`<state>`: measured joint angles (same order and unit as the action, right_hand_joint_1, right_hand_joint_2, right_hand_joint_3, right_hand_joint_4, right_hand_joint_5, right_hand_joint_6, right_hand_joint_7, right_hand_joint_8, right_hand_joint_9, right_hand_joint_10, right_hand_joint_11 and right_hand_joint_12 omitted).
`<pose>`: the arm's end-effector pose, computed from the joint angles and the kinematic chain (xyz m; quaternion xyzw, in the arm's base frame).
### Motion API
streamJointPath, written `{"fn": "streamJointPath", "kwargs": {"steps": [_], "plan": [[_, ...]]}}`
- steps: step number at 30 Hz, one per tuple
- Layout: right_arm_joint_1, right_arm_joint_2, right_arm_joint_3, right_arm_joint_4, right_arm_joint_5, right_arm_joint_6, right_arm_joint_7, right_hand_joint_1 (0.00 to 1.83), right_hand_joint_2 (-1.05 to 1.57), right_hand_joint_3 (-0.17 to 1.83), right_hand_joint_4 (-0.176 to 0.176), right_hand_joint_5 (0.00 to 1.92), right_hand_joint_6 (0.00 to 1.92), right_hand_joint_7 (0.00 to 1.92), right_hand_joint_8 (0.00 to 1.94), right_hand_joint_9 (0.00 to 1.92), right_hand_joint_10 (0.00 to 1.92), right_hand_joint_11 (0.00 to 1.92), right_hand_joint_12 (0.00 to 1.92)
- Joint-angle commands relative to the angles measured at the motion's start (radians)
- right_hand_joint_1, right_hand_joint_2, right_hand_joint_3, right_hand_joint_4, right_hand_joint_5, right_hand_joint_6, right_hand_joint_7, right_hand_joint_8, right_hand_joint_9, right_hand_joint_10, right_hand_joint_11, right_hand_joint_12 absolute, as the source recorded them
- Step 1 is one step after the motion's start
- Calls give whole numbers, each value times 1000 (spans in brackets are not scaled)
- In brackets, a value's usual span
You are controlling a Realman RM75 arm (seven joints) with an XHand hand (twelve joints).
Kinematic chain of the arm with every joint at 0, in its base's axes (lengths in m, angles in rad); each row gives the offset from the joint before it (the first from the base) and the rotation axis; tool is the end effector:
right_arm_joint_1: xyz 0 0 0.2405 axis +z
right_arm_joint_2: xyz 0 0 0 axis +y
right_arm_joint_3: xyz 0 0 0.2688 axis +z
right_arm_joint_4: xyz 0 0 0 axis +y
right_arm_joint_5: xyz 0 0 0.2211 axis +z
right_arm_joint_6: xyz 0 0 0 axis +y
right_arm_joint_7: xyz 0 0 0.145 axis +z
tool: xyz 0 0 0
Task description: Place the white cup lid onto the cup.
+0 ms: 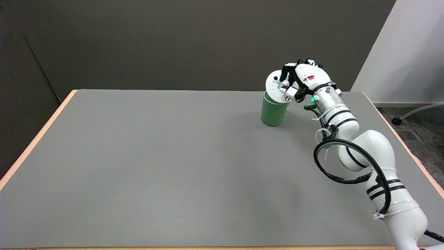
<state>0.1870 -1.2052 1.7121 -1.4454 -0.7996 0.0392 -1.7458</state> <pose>-0.2063 -0.4038 0.4058 0.6267 -0.0458 0.1359 0.7659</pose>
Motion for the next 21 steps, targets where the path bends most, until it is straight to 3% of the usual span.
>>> {"fn": "streamJointPath", "kwargs": {"steps": [1,21], "plan": [[-52,-24,0,-55,4,24,1,1134,1202,118,41,708,1384,725,1410,473,1131,-1,1506],[-22,-36,-13,7,-2,20,0,1136,1208,101,40,715,1370,727,1411,472,1130,-1,1490]]}}
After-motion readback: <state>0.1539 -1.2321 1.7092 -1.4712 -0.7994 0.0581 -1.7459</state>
